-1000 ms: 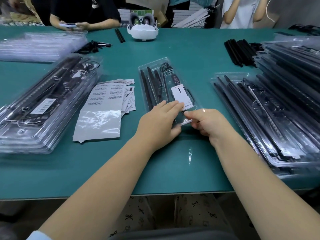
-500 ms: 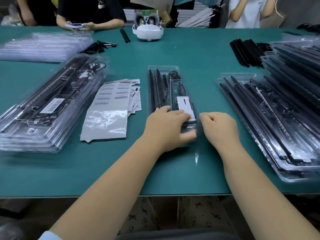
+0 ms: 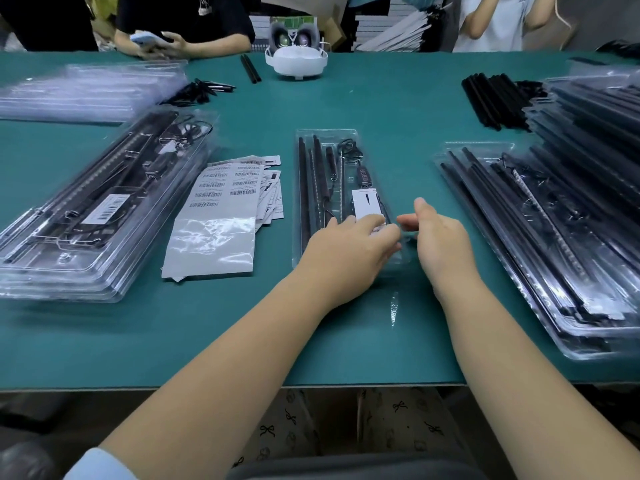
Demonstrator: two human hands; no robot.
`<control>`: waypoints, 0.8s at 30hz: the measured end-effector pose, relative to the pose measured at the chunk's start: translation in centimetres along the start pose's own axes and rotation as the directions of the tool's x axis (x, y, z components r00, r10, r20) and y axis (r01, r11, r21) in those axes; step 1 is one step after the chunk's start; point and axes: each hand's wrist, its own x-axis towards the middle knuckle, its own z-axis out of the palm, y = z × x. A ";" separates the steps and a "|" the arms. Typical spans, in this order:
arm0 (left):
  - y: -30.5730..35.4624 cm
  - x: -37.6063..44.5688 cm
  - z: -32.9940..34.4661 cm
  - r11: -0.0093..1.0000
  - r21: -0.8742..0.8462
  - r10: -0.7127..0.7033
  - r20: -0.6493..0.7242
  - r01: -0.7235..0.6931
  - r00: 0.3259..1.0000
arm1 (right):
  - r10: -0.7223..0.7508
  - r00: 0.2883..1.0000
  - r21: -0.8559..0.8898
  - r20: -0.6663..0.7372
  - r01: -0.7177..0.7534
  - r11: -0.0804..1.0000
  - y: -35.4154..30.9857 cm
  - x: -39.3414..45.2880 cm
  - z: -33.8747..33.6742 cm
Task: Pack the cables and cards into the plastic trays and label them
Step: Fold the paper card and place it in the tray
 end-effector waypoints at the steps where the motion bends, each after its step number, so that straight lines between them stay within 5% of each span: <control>1: 0.1 0.0 -0.1 0.999 -0.028 -0.016 0.001 0.016 1.000 | 0.002 1.000 0.000 0.005 -0.002 1.000 0.1 0.1 0.0; 11: 0.0 -0.2 -0.1 0.993 -0.114 -0.030 -0.084 0.021 0.996 | -0.143 0.983 -0.278 0.114 0.169 0.946 0.2 0.1 0.1; 18: -0.3 -0.3 0.3 0.982 -0.188 -0.020 -0.210 -0.020 0.977 | 0.065 0.981 -0.248 0.181 -0.019 0.969 -0.1 0.5 0.3; 24: 0.0 -0.2 -0.1 0.995 -0.099 -0.031 -0.071 0.023 0.997 | -0.198 0.969 -0.366 0.146 0.239 0.899 0.2 0.1 -0.1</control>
